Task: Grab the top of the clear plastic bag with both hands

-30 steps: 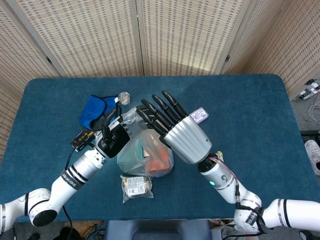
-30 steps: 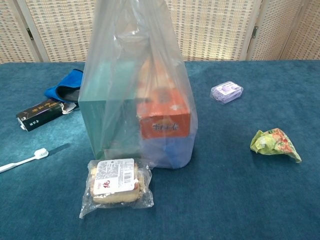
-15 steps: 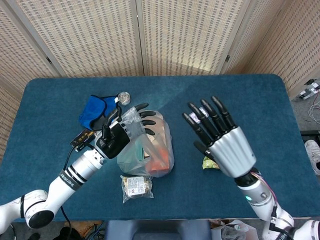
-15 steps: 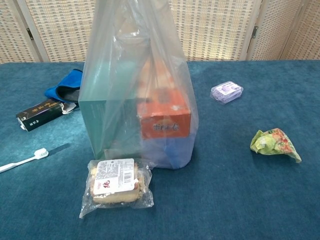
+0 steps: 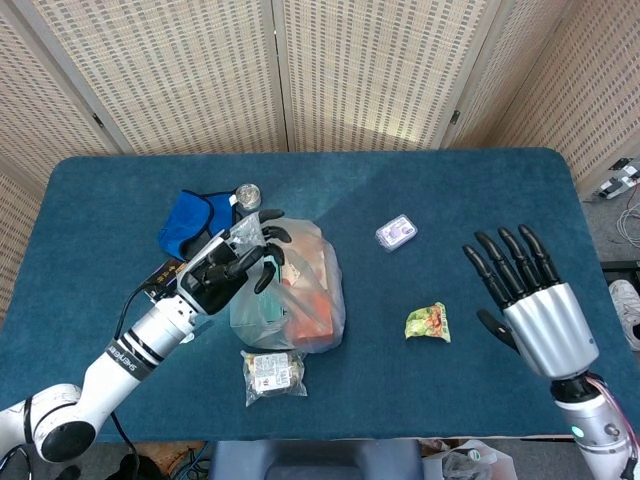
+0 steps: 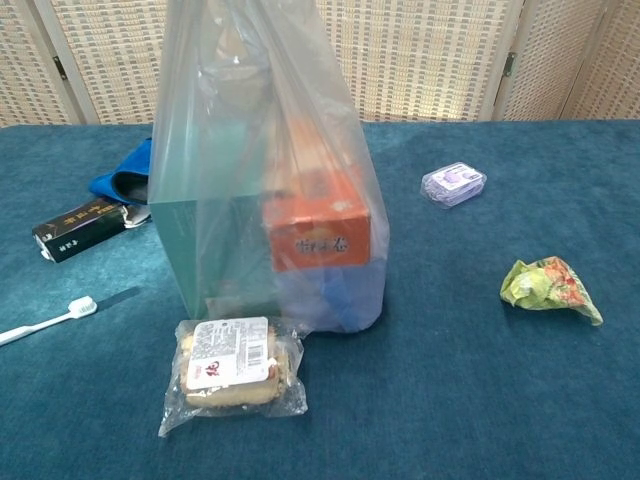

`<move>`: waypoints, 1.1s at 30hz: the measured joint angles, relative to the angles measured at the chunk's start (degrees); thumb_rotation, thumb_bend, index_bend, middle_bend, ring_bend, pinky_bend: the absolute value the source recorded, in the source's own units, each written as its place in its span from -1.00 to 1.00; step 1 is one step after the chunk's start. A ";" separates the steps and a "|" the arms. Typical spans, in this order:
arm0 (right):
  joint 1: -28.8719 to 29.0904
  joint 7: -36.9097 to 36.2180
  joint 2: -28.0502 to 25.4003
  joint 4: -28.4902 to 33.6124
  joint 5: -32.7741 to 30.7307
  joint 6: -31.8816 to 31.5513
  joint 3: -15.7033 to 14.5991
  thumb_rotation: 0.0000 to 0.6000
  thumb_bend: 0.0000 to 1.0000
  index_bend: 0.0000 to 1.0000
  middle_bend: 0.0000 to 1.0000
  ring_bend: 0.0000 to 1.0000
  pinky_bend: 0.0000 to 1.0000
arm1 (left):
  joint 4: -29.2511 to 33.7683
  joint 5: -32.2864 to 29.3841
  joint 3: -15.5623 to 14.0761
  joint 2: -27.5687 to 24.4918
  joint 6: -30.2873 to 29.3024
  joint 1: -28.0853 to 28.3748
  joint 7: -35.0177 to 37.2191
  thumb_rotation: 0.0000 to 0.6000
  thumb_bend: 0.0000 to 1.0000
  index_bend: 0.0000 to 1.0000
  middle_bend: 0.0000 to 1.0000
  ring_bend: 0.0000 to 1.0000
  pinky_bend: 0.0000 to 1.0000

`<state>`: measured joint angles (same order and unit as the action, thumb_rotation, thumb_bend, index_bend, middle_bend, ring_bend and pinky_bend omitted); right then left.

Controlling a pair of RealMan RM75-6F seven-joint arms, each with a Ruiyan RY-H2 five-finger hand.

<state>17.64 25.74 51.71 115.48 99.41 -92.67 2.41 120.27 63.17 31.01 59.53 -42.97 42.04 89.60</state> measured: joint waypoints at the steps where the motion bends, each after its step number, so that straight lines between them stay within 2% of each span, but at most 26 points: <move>1: -0.70 -0.77 -0.07 -0.82 -0.20 0.16 -0.57 1.00 -0.75 -1.00 -0.80 -1.00 -0.86 | 0.32 -0.41 0.29 -0.21 0.14 -0.17 -0.41 1.00 -0.19 -0.33 0.05 0.16 0.64; 8: -3.86 -5.26 1.39 -5.77 -1.99 1.51 -2.73 1.00 -0.74 -1.00 -0.79 -1.00 -0.83 | 2.00 -2.19 2.27 -1.50 0.92 -1.22 -2.32 1.00 0.05 -0.16 0.24 0.36 0.89; 13: -5.53 -8.28 2.99 -9.27 -2.64 2.35 -3.56 1.00 -0.74 -1.00 -0.79 -1.00 -0.83 | 2.96 -3.71 3.47 -2.29 1.01 -1.80 -4.38 1.00 0.16 -0.04 0.36 0.45 1.00; 23: -8.23 -11.51 4.99 -13.66 -4.60 4.74 -5.10 1.00 -0.74 -1.00 -0.78 -1.00 -0.83 | 4.50 -6.49 6.41 -3.28 0.47 -2.70 -7.64 1.00 0.17 0.03 0.43 0.49 1.00; 33: -10.91 -14.66 8.78 -19.51 -4.06 3.22 -5.46 1.00 -0.80 -1.00 -0.78 -1.00 -0.83 | 5.79 -9.98 9.07 -4.56 -0.69 -2.99 -11.66 1.00 0.17 0.03 0.43 0.50 1.00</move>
<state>6.73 11.08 60.48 95.96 95.35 -89.45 -3.04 126.06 53.20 40.08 54.97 -43.66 39.05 77.93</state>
